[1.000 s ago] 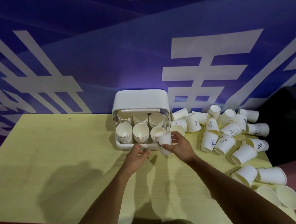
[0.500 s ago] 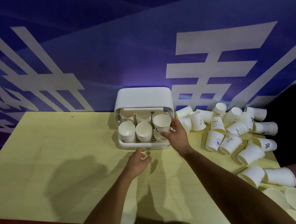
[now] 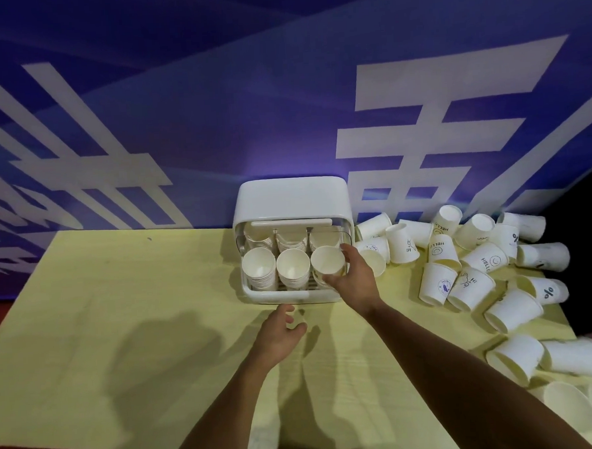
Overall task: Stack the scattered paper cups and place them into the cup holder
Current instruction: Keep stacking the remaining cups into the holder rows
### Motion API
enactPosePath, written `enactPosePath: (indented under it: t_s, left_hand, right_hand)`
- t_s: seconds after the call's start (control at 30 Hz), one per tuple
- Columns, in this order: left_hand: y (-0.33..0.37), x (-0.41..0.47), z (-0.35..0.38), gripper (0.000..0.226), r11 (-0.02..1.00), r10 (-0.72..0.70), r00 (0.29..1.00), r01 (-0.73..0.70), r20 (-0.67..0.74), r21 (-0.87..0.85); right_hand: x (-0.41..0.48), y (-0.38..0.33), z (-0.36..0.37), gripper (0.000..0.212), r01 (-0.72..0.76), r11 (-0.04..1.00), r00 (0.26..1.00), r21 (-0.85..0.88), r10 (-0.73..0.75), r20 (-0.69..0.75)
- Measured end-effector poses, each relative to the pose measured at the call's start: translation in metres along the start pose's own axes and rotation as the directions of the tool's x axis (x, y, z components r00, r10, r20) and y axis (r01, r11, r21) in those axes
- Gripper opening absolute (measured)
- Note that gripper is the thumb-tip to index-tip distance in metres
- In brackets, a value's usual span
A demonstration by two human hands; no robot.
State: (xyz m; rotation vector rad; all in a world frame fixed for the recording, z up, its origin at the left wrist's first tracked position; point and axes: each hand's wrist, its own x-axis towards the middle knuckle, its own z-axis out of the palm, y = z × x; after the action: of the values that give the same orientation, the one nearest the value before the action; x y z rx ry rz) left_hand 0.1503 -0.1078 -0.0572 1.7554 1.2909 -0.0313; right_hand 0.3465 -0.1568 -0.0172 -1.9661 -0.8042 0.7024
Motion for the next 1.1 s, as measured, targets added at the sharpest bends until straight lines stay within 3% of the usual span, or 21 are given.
enactPosePath:
  t_s: [0.33, 0.7, 0.87, 1.0, 1.1]
  left_hand:
    - [0.01, 0.006, 0.008, 0.049, 1.0, 0.011, 0.999, -0.012, 0.04, 0.015]
    - [0.081, 0.015, 0.061, 0.059, 0.99, 0.136, 0.974, -0.141, 0.179, 0.012]
    - [0.124, 0.025, 0.082, 0.072, 0.98, 0.198, 0.968, -0.2, 0.157, 0.001]
    - [0.142, 0.034, 0.101, 0.088, 0.992, 0.128, 0.985, -0.13, 0.113, 0.005]
    - [0.145, 0.038, 0.114, 0.086, 0.992, 0.111, 0.991, -0.106, 0.072, -0.063]
  right_hand:
    - [-0.008, 0.025, -0.023, 0.081, -0.128, 0.99, 0.992, -0.063, 0.127, -0.02]
    - [-0.026, 0.069, -0.103, 0.076, -0.237, 0.968, 0.963, -0.085, 0.222, -0.155]
    - [-0.032, 0.089, -0.136, 0.076, -0.307, 0.949, 0.933, -0.07, 0.286, -0.218]
    - [-0.033, 0.104, -0.15, 0.074, -0.339, 0.939, 0.917, -0.067, 0.313, -0.245]
    - [-0.031, 0.112, -0.153, 0.068, -0.342, 0.936, 0.914, -0.076, 0.313, -0.257]
